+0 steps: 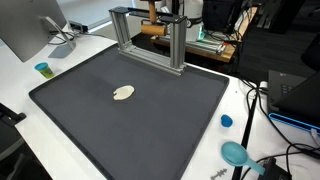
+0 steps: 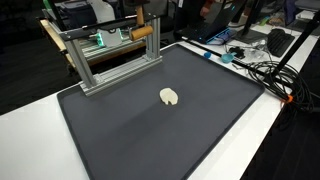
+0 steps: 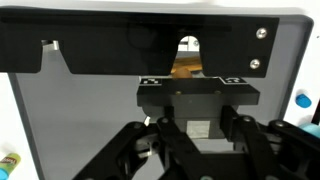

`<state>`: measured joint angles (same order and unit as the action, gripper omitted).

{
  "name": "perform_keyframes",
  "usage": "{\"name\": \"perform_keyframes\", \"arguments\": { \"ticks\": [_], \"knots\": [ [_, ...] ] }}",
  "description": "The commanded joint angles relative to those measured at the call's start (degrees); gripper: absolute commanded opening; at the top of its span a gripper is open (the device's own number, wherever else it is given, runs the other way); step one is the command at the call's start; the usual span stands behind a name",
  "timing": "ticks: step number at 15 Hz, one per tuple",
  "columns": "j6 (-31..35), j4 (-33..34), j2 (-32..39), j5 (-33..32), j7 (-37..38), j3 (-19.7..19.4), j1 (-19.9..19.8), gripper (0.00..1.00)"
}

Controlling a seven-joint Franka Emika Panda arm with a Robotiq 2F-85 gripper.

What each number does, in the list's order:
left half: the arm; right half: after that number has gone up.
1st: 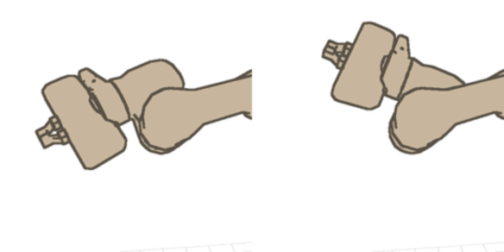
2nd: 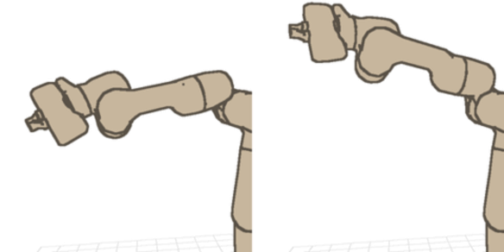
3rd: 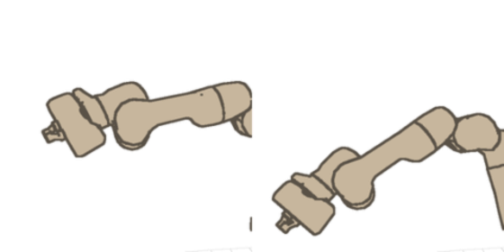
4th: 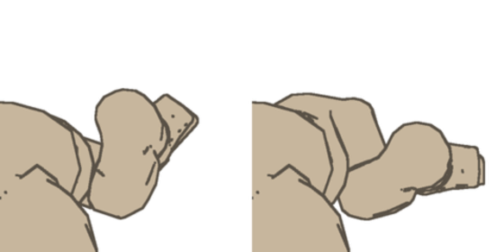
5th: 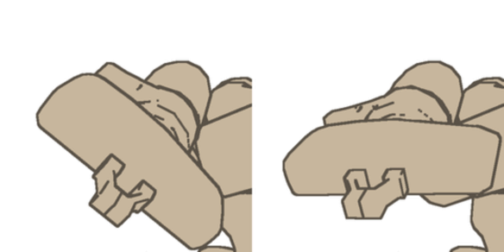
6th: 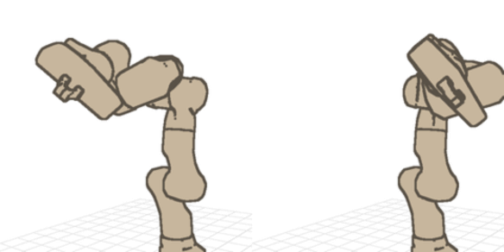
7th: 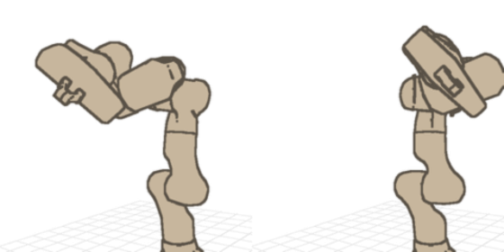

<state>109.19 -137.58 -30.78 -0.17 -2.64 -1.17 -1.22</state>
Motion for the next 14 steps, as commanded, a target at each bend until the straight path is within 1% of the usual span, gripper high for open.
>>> {"name": "perform_keyframes", "arguments": {
  "ticks": [1,7,14],
  "knots": [
    [-0.2,-3.2,-3.1,-0.3,-1.6,-0.2,0.8,0.21],
    [-0.4,-6.6,-4.3,-0.7,-2.4,0.1,1.2,0.21],
    [-0.6,-7.3,-4.1,-1.3,-0.3,1.6,1.2,0.21]
  ]
}}
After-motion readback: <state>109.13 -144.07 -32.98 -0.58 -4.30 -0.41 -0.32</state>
